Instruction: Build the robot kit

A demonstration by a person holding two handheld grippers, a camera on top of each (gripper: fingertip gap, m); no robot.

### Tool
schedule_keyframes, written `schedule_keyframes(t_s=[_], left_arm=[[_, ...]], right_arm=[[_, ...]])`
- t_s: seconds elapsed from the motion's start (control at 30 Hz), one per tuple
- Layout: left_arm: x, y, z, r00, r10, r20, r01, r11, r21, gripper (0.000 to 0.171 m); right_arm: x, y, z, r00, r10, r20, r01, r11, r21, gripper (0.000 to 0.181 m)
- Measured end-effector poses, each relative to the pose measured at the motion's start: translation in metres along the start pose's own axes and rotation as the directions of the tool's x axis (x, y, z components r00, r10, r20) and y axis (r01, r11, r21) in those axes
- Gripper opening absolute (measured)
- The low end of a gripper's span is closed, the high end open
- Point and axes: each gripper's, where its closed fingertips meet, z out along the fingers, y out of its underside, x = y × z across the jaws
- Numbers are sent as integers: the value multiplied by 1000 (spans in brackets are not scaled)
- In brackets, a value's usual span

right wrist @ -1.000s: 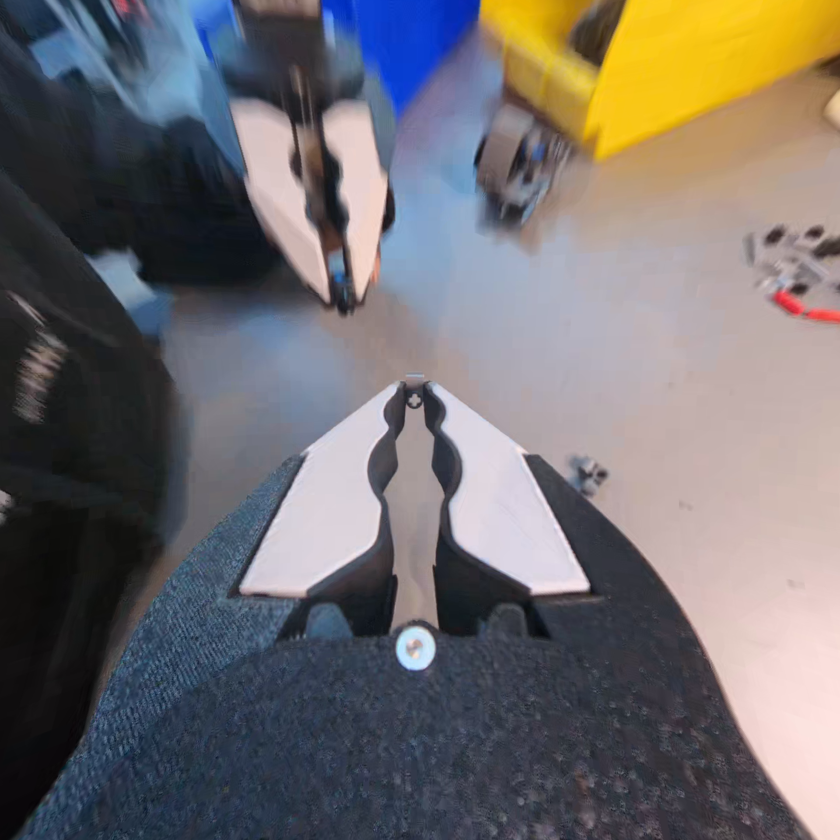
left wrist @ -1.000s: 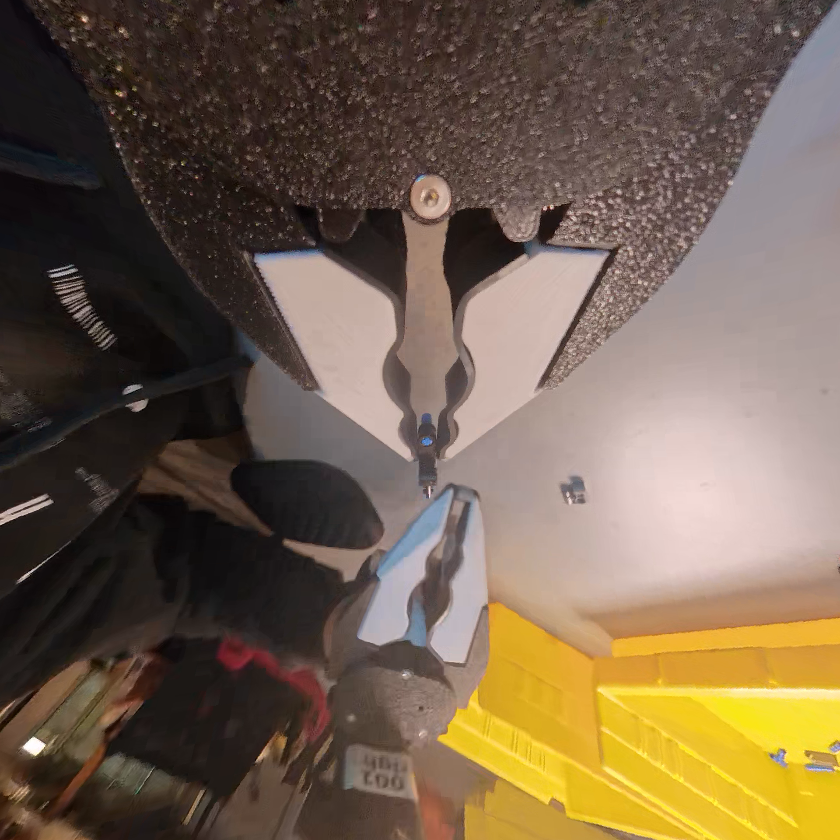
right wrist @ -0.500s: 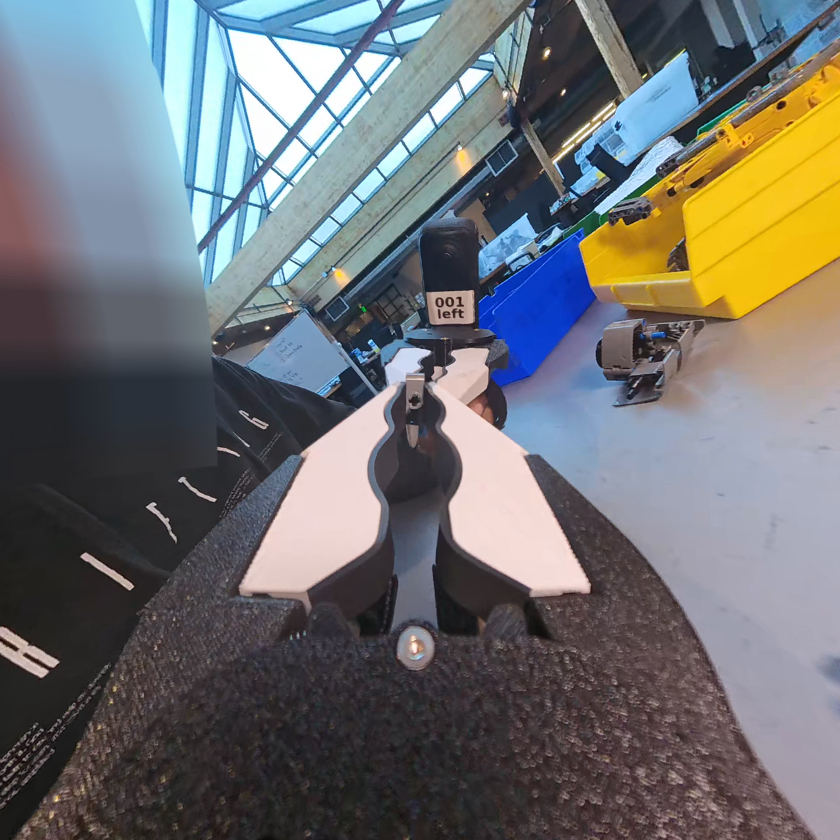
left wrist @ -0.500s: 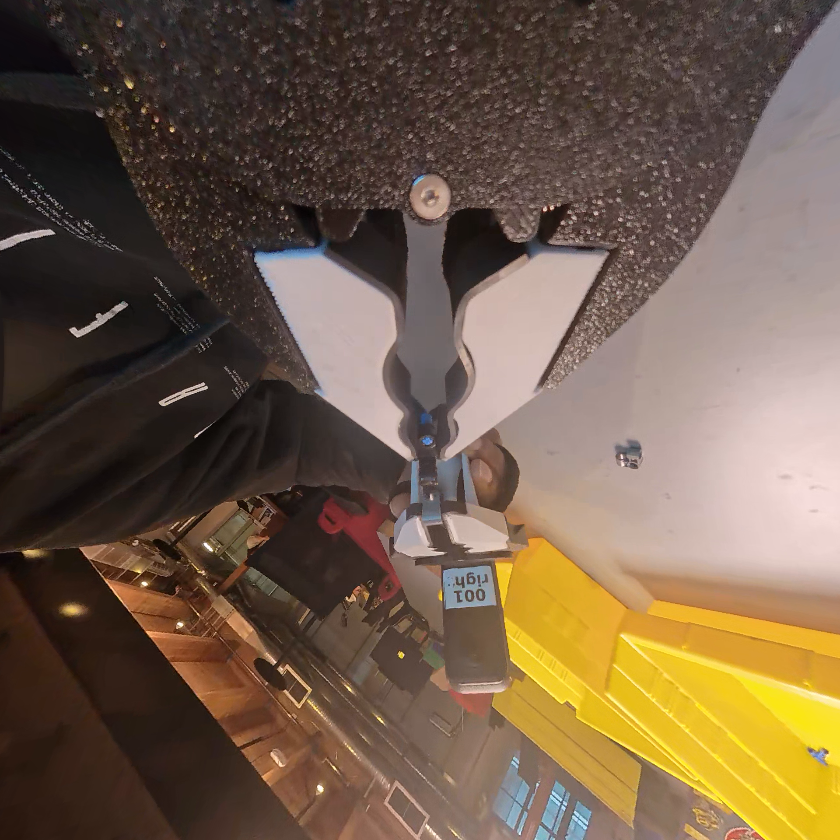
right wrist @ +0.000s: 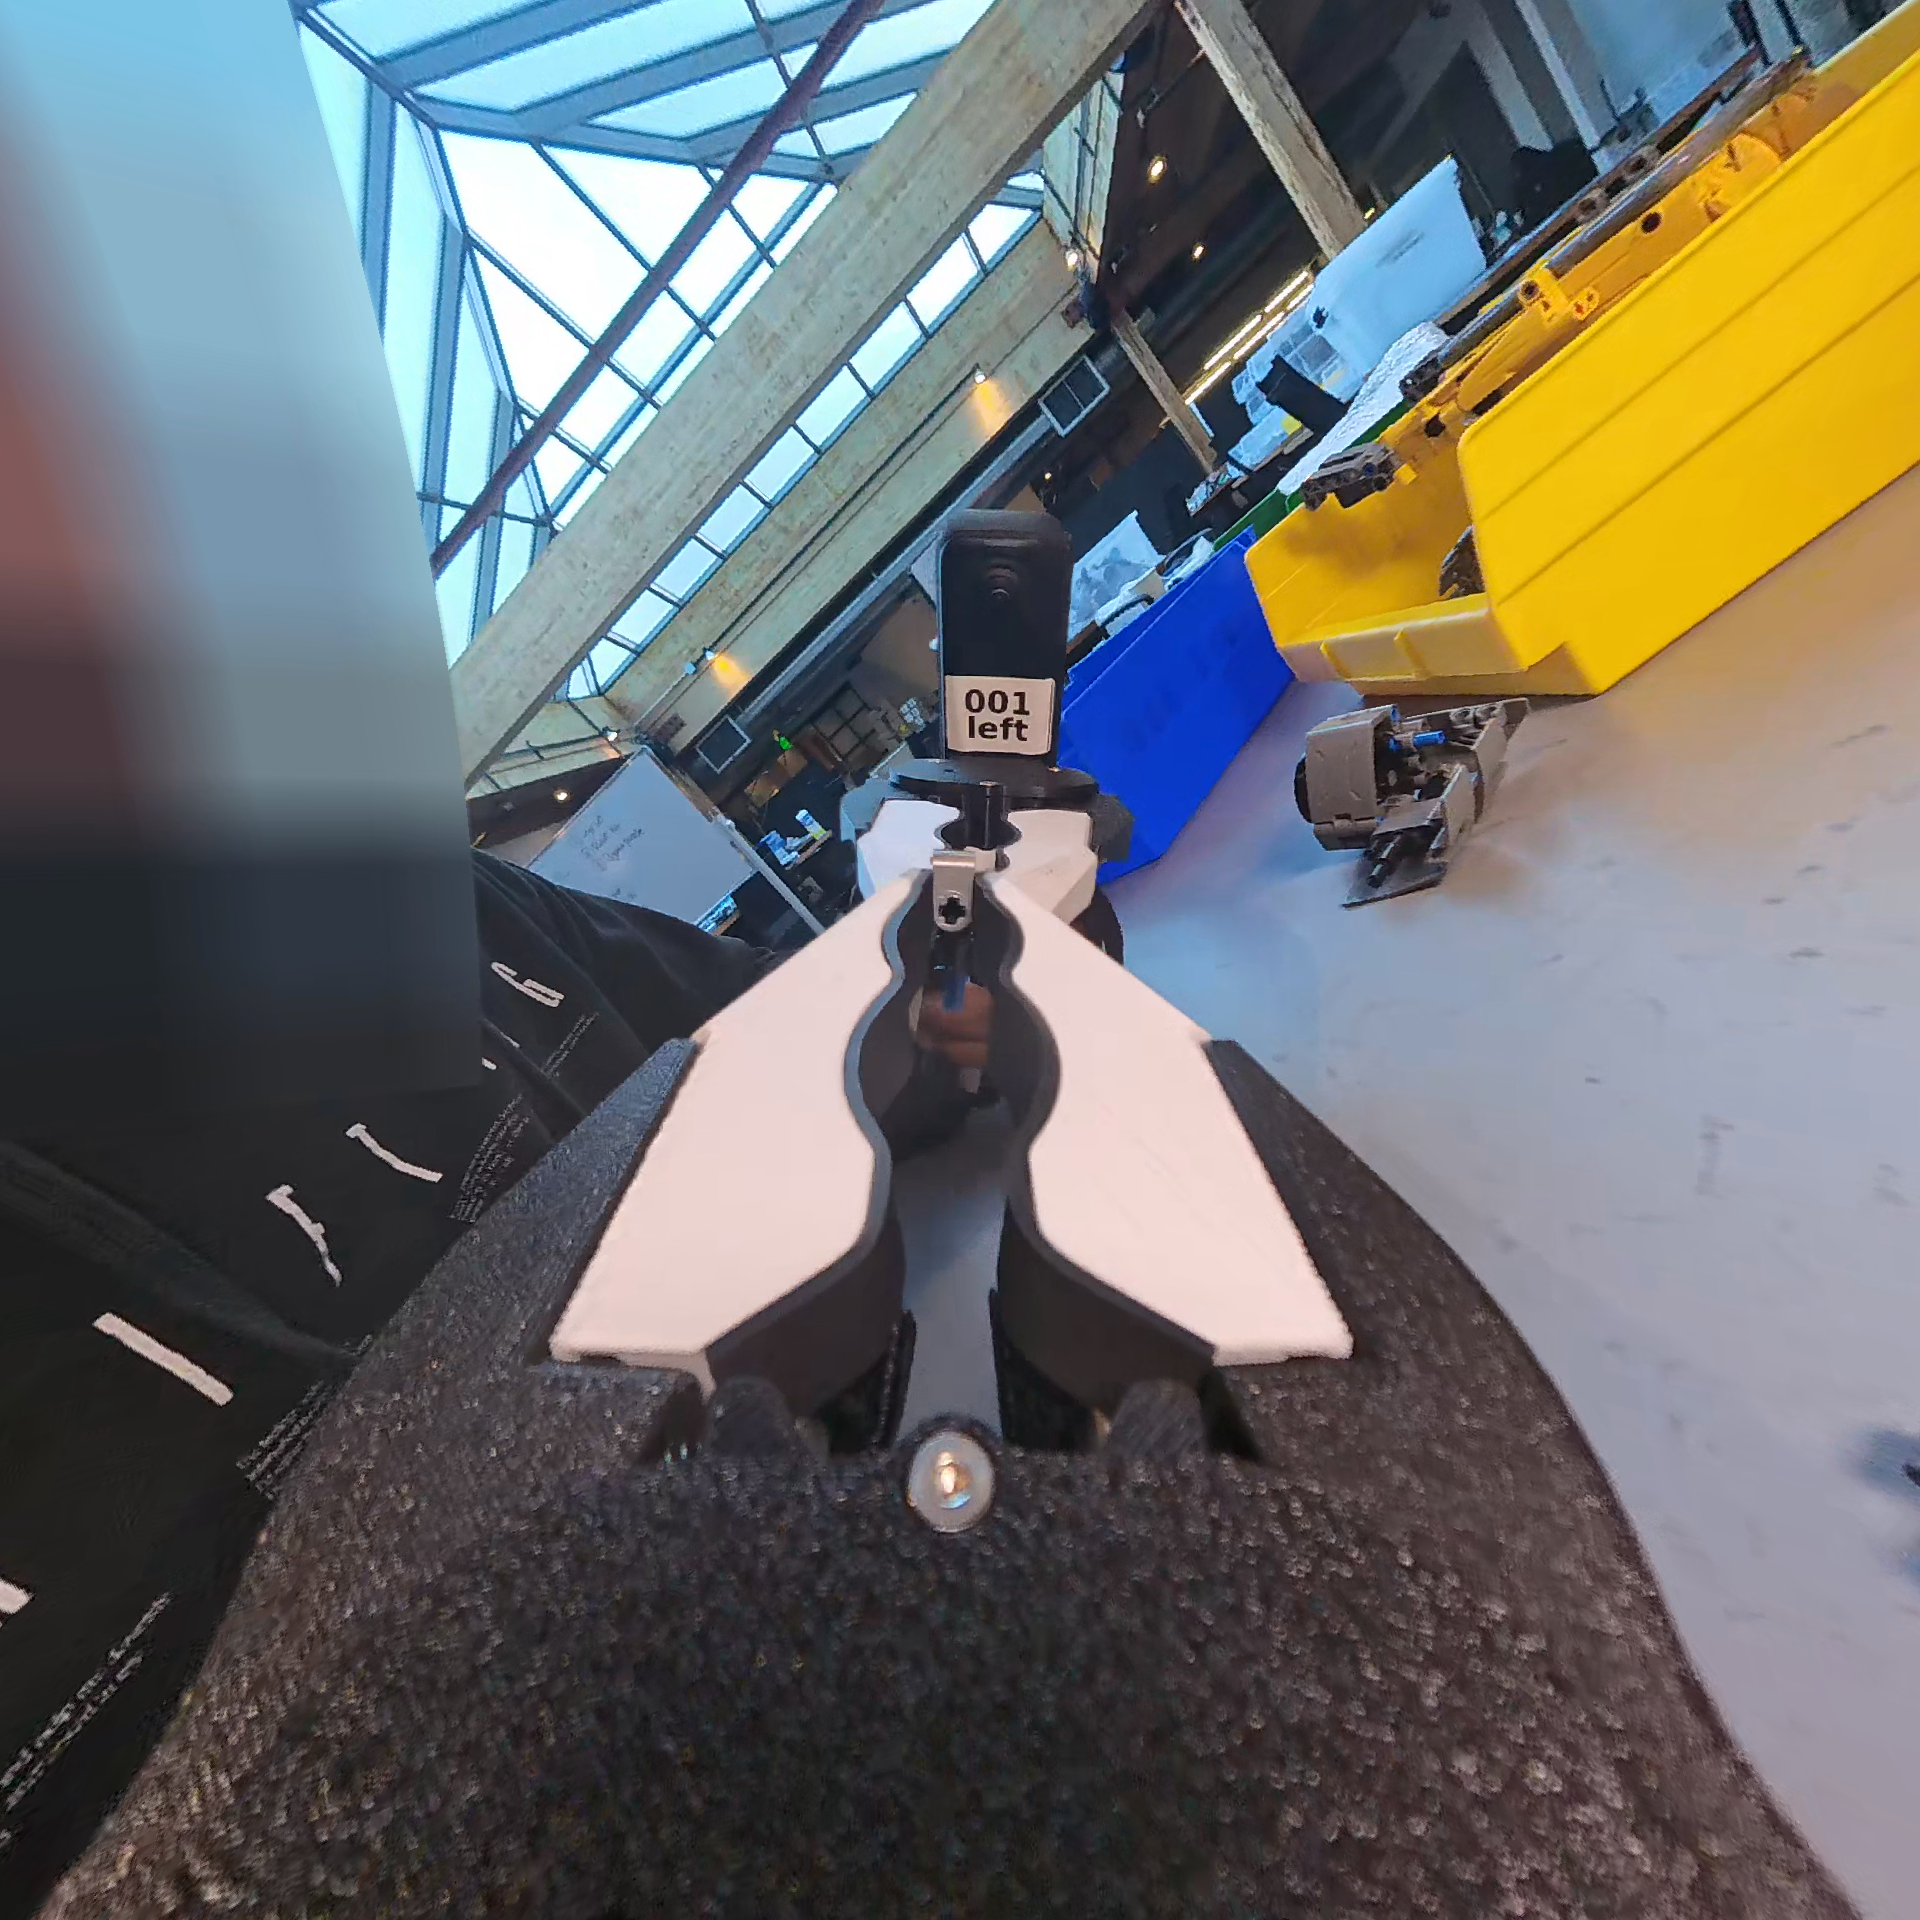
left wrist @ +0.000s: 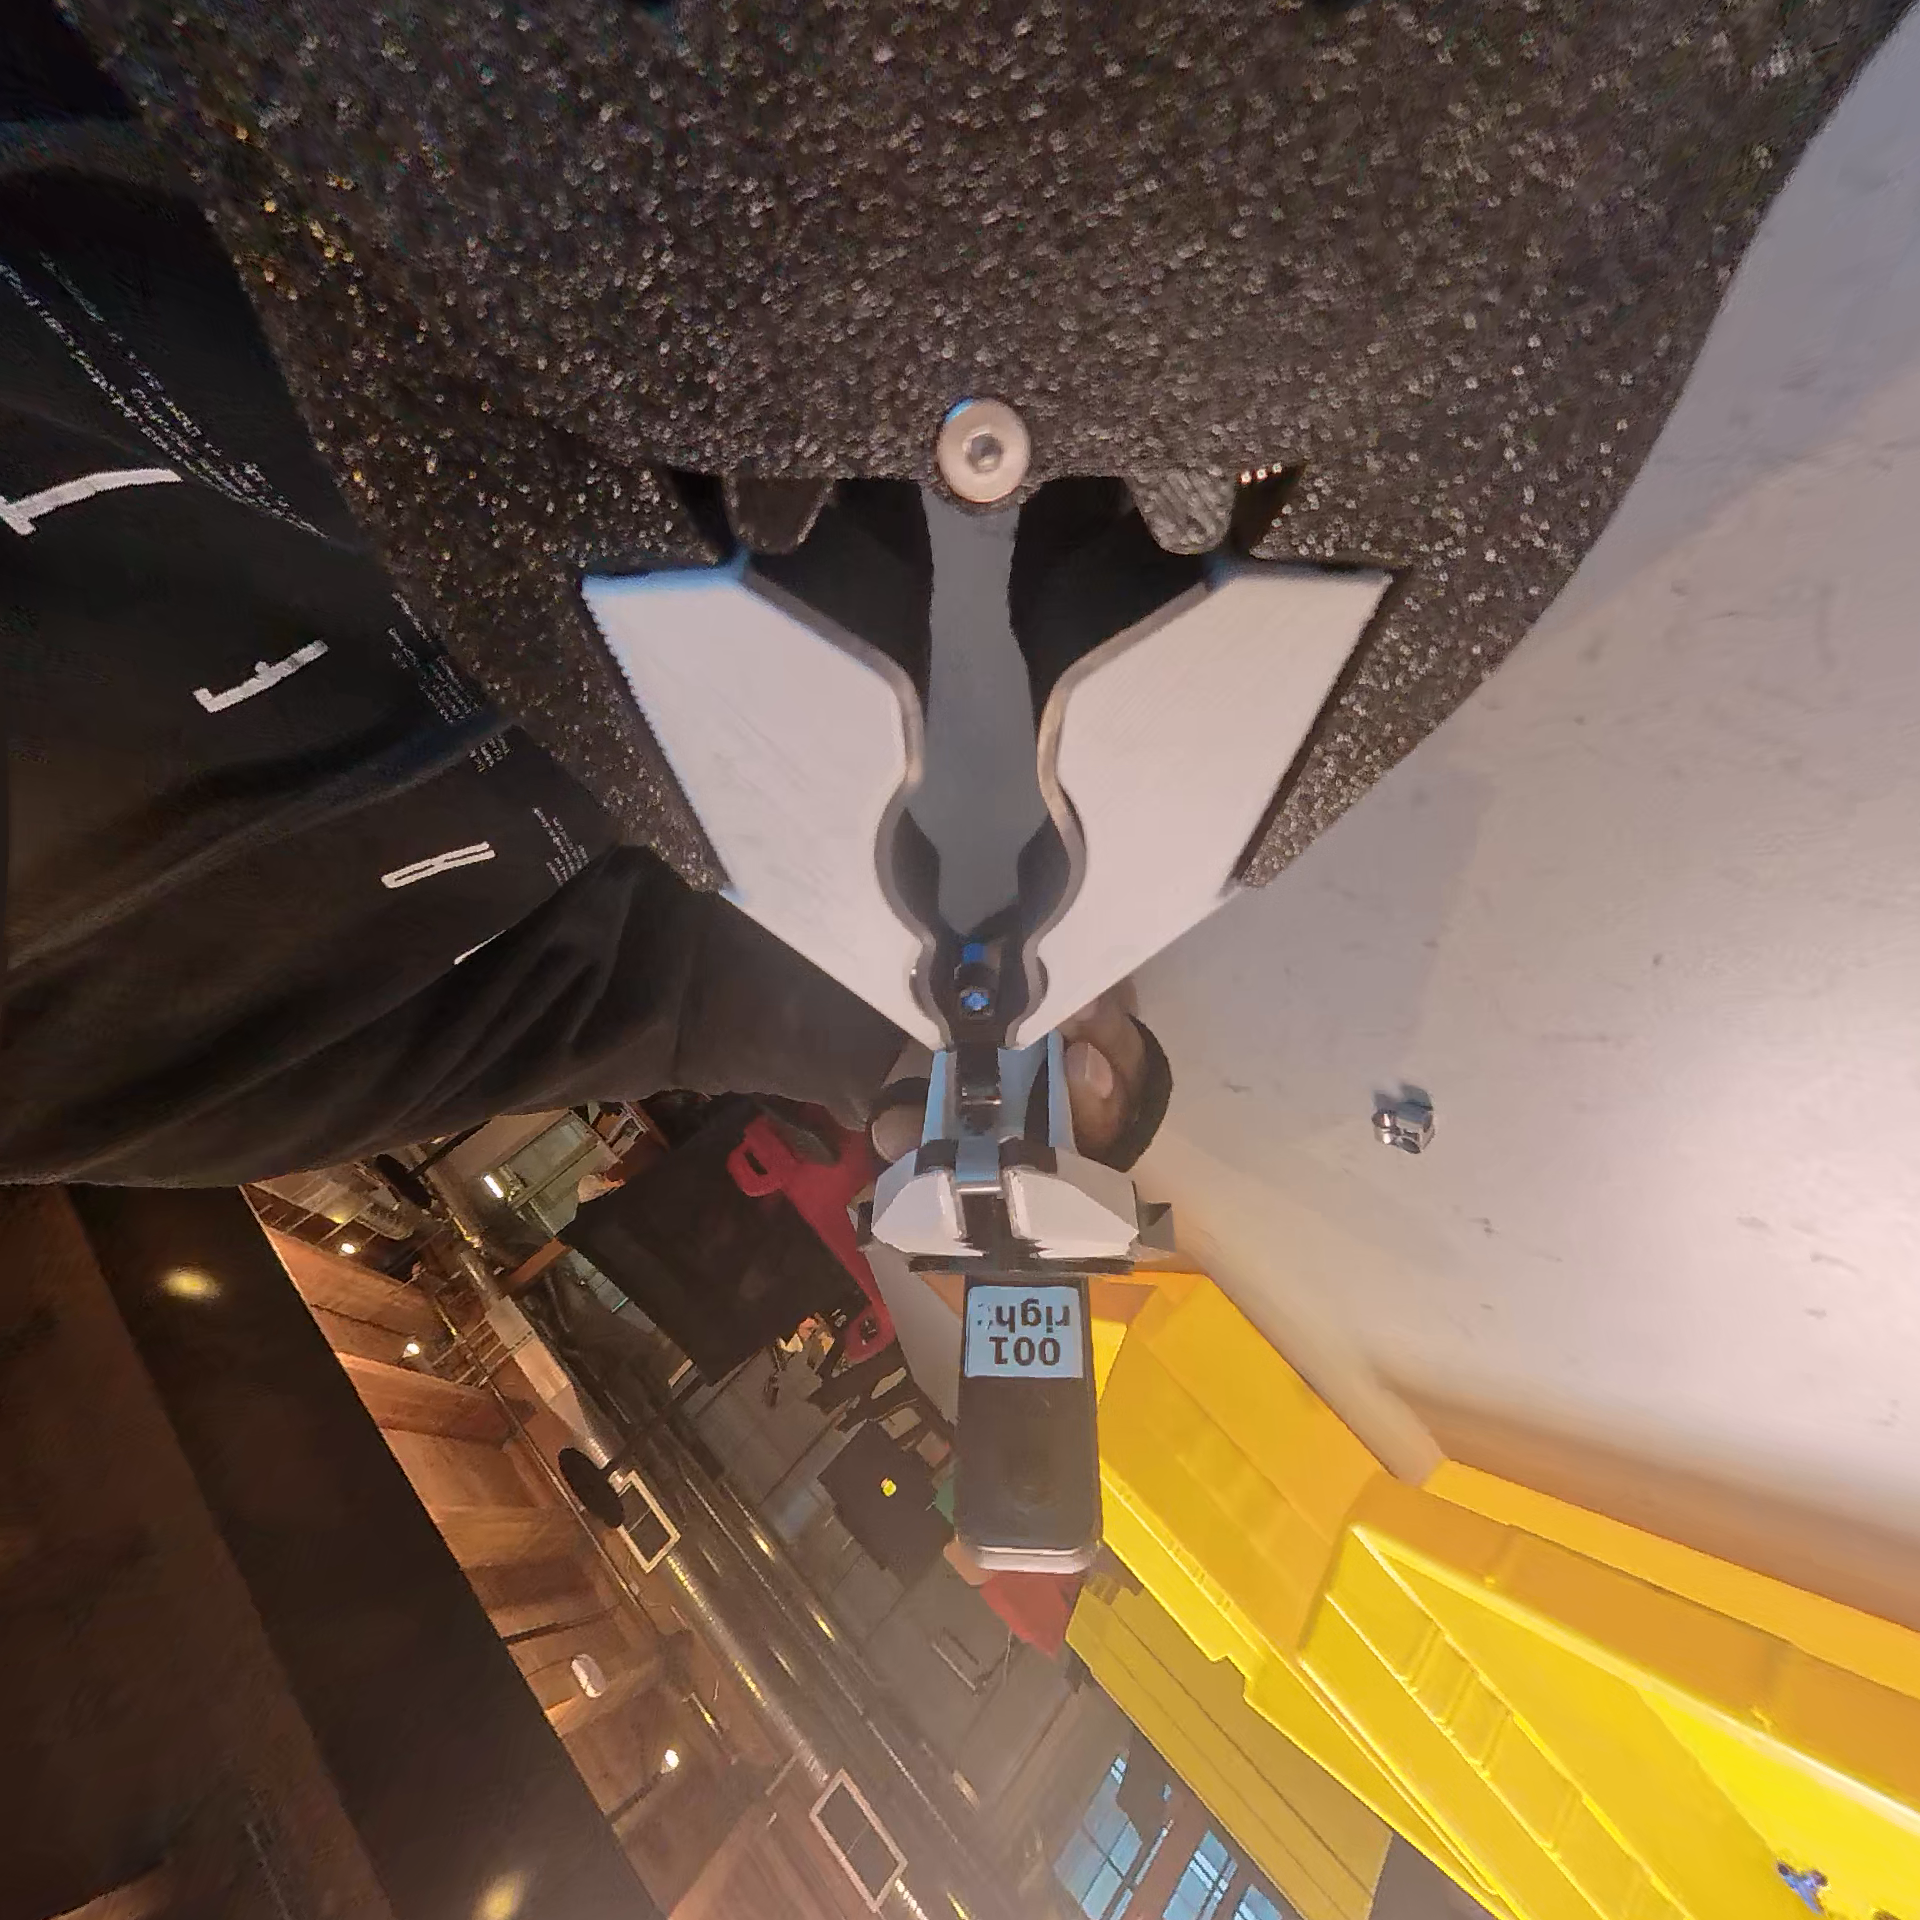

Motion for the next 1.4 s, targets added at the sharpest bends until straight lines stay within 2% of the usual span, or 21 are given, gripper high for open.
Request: schedule_keyframes(t_s=[0.23,0.4,0.5,0.77,0.93,1.0,1.17,1.23,1.3,1.33,1.4], left_arm=[[-3,7,2,1000,-5,6,6,1000,-30,5],[-1,23,8,1000,25,4,-24,992,-125,5],[-1,36,12,997,71,20,-66,974,-216,5],[-10,69,15,990,133,52,-102,912,-398,5],[-14,72,14,984,168,62,-127,899,-420,4],[-13,69,14,985,166,56,-129,904,-408,4],[-8,44,12,1000,19,-12,-22,966,-258,6],[-5,40,11,997,-51,-54,38,975,-220,6],[-4,34,9,991,-109,-80,92,978,-187,7],[-3,31,8,987,-132,-97,114,979,-168,7],[0,24,6,975,-180,-132,162,978,-135,7]], right_arm=[[2,6,3,998,-48,-50,44,997,-69,6],[-2,22,3,998,-60,-23,54,975,-218,6],[-3,35,-3,997,-83,-5,76,932,-353,7],[2,73,-9,985,-170,-9,132,799,-586,7],[5,77,-9,983,-183,-21,134,786,-603,7],[4,74,-8,986,-166,-18,124,803,-582,7],[5,45,-1,999,-39,-32,24,926,-377,9],[4,31,-4,998,-50,-23,40,949,-313,30],[-3,15,-6,982,-189,-8,180,948,-263,35],[-6,14,-7,955,-295,-11,281,919,-276,37],[-10,21,-5,857,-515,-9,483,808,-337,47]])
